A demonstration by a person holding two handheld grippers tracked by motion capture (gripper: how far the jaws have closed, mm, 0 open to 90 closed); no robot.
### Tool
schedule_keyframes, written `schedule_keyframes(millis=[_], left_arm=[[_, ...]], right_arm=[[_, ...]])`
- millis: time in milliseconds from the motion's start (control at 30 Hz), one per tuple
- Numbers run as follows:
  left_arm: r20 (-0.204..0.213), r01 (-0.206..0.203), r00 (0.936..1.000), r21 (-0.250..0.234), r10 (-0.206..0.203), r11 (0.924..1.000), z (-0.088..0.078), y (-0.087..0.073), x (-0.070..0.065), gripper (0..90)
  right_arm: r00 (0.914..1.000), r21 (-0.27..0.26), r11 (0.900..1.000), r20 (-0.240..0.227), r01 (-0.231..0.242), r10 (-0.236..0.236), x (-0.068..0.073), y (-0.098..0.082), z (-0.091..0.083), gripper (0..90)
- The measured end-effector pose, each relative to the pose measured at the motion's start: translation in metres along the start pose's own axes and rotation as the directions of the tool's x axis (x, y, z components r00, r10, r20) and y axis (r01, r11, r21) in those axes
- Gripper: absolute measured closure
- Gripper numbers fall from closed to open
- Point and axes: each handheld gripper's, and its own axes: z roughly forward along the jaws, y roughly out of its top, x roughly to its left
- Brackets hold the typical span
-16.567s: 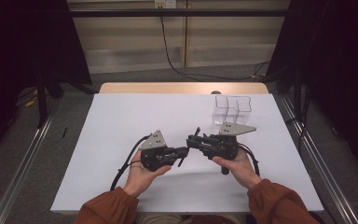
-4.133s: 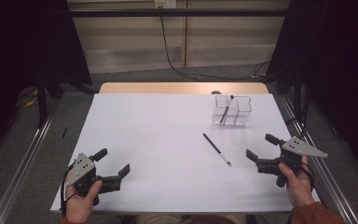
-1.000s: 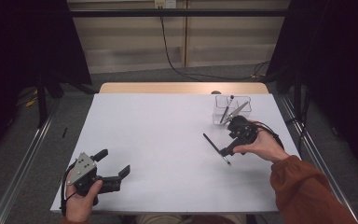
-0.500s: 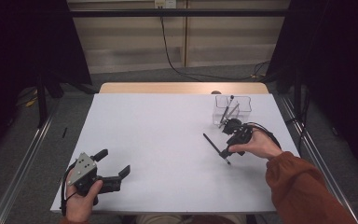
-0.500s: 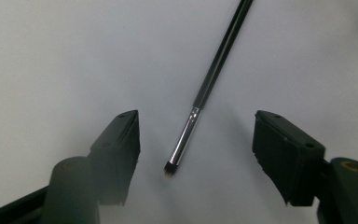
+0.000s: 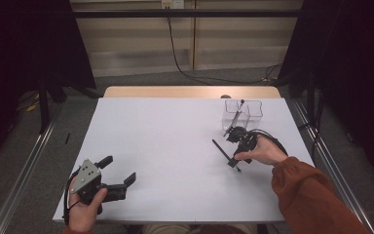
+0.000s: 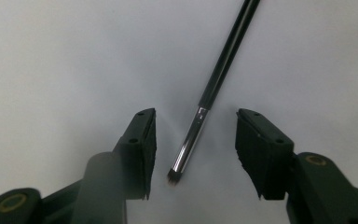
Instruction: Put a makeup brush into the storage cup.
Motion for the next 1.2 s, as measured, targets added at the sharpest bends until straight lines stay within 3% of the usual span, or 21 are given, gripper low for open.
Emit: schedule_keyframes(millis=[167,333,400,633,800,1200], left_arm=[[-0.001,0.004,1.0,0.0,-0.004,1.0,0.0,0.0,0.0,2.5],[0.0,0.003,1.0,0.001,-0.003,1.0,0.0,0.0,0.0,2.5],[-0.002,0.002,1.0,0.0,-0.002,1.0,0.0,0.0,0.0,2.5],[0.005,0.006,1.0,0.001,-0.006,1.0,0.001,0.0,0.0,2.5],[0.006,0.001,1.0,0.001,-0.001,1.0,0.001,0.0,0.0,2.5],[0.008,-0.002,1.0,0.01,0.002,0.9999,0.003,-0.001,-0.001,2.5]], right_arm=[[0.9995,0.009,1.0,0.027,-0.016,0.016,0.0,0.003,0.005,55.4],[1.0,0.019,1.0,0.003,-0.008,0.008,0.002,0.005,0.007,62.3],[0.9998,0.04,0.999,0.016,0.009,-0.009,0.004,0.005,0.01,64.2],[0.9982,0.048,0.998,0.047,-0.039,0.037,0.004,0.007,0.011,75.0],[0.9979,0.057,0.998,0.062,-0.024,0.021,0.002,0.008,0.012,81.1],[0.9964,0.045,0.998,0.077,-0.039,0.035,0.003,0.006,0.011,84.1]])
